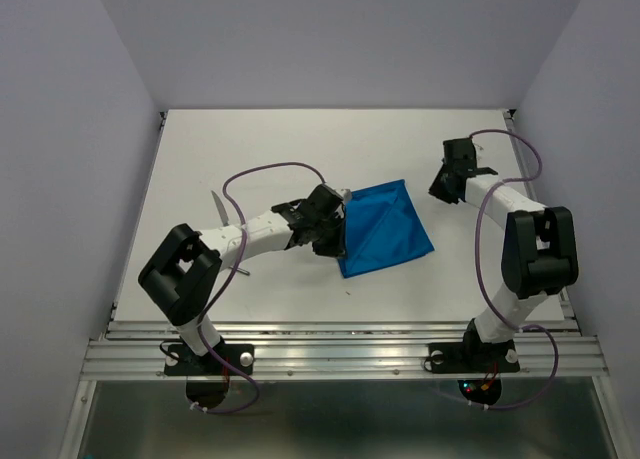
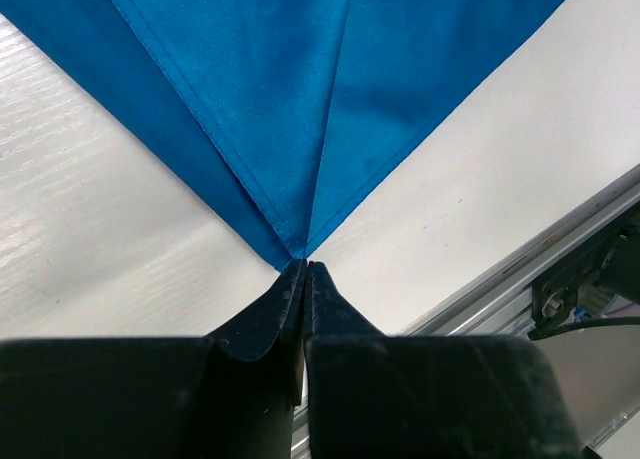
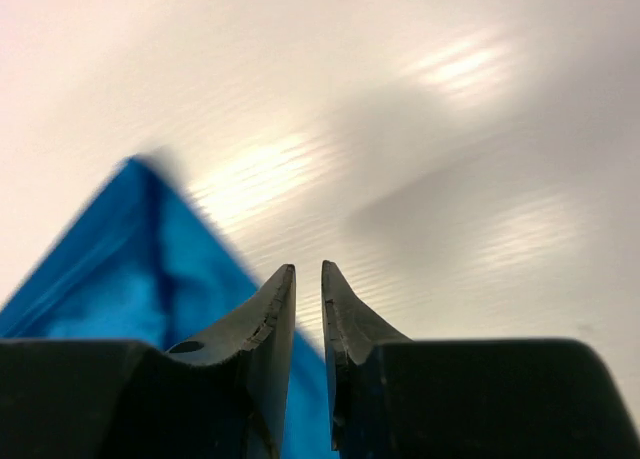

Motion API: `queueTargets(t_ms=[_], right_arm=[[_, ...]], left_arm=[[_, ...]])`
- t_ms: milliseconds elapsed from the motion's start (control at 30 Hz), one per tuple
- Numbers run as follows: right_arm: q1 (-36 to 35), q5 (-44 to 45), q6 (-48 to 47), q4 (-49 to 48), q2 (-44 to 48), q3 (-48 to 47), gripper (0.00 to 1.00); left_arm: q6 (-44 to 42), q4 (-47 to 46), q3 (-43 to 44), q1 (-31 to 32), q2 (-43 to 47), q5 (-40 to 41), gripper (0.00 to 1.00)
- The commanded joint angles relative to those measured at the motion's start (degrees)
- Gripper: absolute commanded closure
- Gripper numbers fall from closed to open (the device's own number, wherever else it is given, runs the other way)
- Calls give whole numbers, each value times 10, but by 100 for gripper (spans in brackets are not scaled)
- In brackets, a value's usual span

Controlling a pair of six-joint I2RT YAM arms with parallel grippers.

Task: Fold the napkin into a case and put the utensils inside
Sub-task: Smooth out the upper triangle-folded napkin at the center of the board, then move the upper triangle-folded napkin to the center of the board.

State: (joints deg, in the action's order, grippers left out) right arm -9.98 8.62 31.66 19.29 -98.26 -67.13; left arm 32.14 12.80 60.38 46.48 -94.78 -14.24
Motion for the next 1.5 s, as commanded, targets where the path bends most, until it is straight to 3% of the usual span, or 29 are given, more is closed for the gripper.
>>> queueTargets(t_ms=[0,133,367,500,767,933,1100,1367,1400,1467], right_arm=[[43,14,-10,11,9,53,77],[43,6,-7,6,7,84,78],[37,-49,10,-29,31,161,80],[-1,-68,38,-40,59,207,80],[-151,-119,153,-80,132,321,81],[-178,-114,184,-59,193,350,80],[-171,12,146,31,249,317,76],[-134,24,92,38,229,250,75],[-134,22,89,38,224,229,75],[-134,17,82,39,212,204,76]], left_arm=[[-11,31,26,-4,26,19,88],[-18,32,30,-23,45,12,78],[-29,61,46,-58,70,24,72],[-44,77,49,-85,84,23,67],[-60,108,74,-104,81,53,63],[-55,108,76,-104,79,56,62],[-54,120,82,-100,74,81,62],[-50,152,87,-87,69,159,58],[-48,155,85,-89,65,163,49],[-47,151,73,-103,63,168,45]])
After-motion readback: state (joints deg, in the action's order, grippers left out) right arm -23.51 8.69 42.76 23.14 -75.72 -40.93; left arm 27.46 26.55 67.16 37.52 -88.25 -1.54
